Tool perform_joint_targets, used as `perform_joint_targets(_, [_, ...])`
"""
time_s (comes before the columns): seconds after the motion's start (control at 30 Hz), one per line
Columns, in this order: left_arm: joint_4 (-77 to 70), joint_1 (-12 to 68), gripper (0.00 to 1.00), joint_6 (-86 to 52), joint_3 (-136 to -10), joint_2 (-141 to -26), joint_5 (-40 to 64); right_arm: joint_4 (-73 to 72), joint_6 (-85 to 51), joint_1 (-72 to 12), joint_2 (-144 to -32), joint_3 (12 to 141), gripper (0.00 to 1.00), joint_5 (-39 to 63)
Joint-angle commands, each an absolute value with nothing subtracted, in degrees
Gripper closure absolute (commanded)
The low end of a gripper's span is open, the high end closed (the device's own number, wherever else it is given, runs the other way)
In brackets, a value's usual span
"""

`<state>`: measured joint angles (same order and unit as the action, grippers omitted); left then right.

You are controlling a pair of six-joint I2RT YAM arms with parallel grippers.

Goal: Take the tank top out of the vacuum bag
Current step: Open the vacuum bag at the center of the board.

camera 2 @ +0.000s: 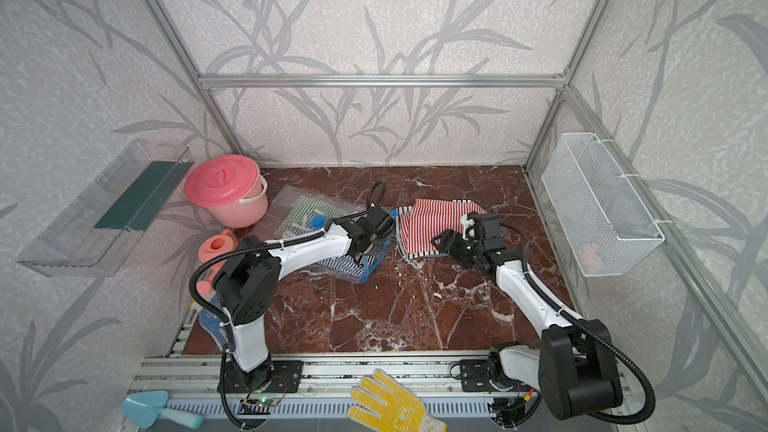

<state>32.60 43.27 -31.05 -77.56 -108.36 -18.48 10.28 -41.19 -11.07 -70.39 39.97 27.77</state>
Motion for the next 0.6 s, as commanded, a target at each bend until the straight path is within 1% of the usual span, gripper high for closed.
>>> perform_joint_targets(0.0, [34.01, 43.15, 1.00, -31.29, -79.80, -104.21, -19.26, 7.73, -42.78, -13.66, -71.28, 40.34, 0.24, 26.64])
perform_joint_targets(0.1, [33.47, 43.15, 1.00, -31.29, -79.58, -102.19, -19.51, 5.85, -44.12, -16.86, -73.59, 41.34, 0.25, 25.40])
perform_joint_targets(0.27, [32.64, 43.18, 1.00, -31.64, -79.40, -100.90, -18.92, 3.33, -45.59, -25.13, -79.94, 45.90, 0.26, 22.85])
perform_joint_targets(0.47, [33.26, 43.09, 1.00, -32.08, -78.84, -100.43, -20.45, -1.64, -47.70, -30.64, -88.61, 50.59, 0.27, 22.59])
perform_joint_targets(0.57, [33.74, 42.97, 1.00, -32.48, -78.65, -99.85, -21.08, -3.32, -48.60, -31.87, -91.94, 52.23, 0.28, 22.54])
